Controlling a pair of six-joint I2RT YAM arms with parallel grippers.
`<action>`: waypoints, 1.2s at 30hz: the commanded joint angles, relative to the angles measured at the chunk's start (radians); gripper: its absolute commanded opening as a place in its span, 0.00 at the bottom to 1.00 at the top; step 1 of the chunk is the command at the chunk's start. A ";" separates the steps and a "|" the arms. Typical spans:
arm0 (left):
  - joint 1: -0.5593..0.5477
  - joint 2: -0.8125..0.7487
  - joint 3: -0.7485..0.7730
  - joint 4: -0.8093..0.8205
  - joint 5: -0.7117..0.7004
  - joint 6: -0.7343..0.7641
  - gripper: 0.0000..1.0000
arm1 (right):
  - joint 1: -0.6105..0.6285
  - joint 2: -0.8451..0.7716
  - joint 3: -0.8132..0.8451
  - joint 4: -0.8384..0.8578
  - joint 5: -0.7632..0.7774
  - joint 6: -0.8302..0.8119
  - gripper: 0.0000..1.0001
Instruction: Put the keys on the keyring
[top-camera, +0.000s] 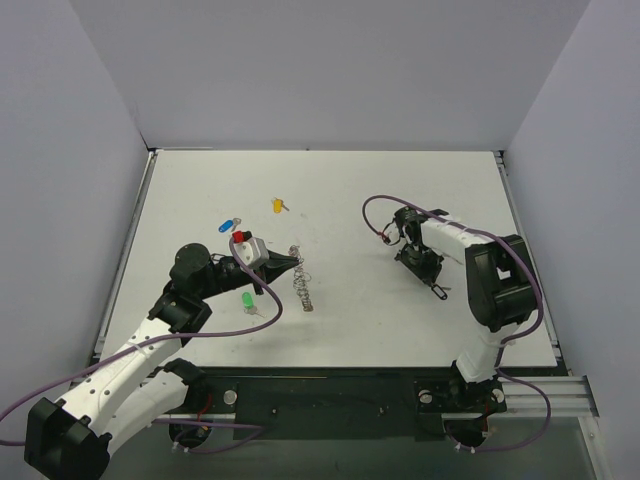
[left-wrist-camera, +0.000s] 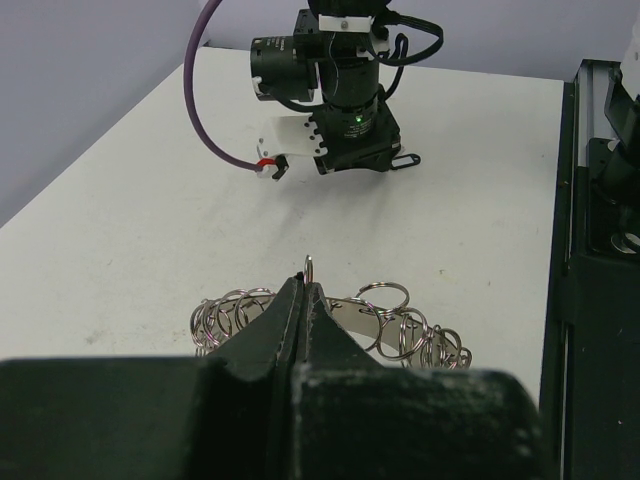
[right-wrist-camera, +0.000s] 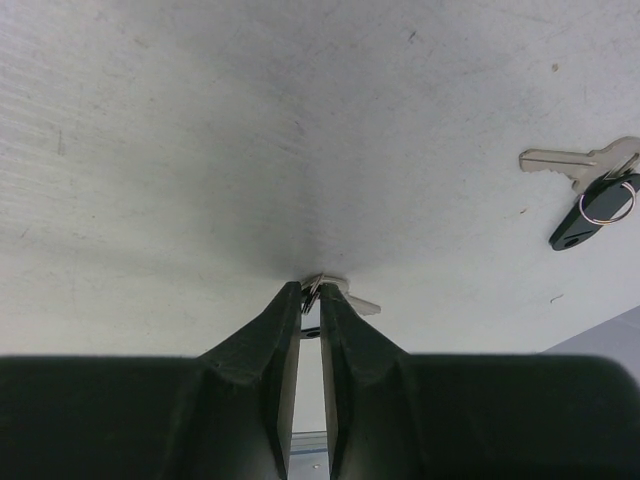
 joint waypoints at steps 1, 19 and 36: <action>-0.005 -0.010 0.015 0.047 0.023 0.009 0.00 | 0.004 0.012 0.026 -0.065 0.008 0.010 0.12; -0.005 -0.008 0.015 0.047 0.023 0.011 0.00 | 0.008 -0.146 -0.006 0.002 -0.029 -0.005 0.27; -0.005 -0.005 0.015 0.042 0.025 0.012 0.00 | 0.004 -0.014 -0.001 -0.022 0.028 0.004 0.28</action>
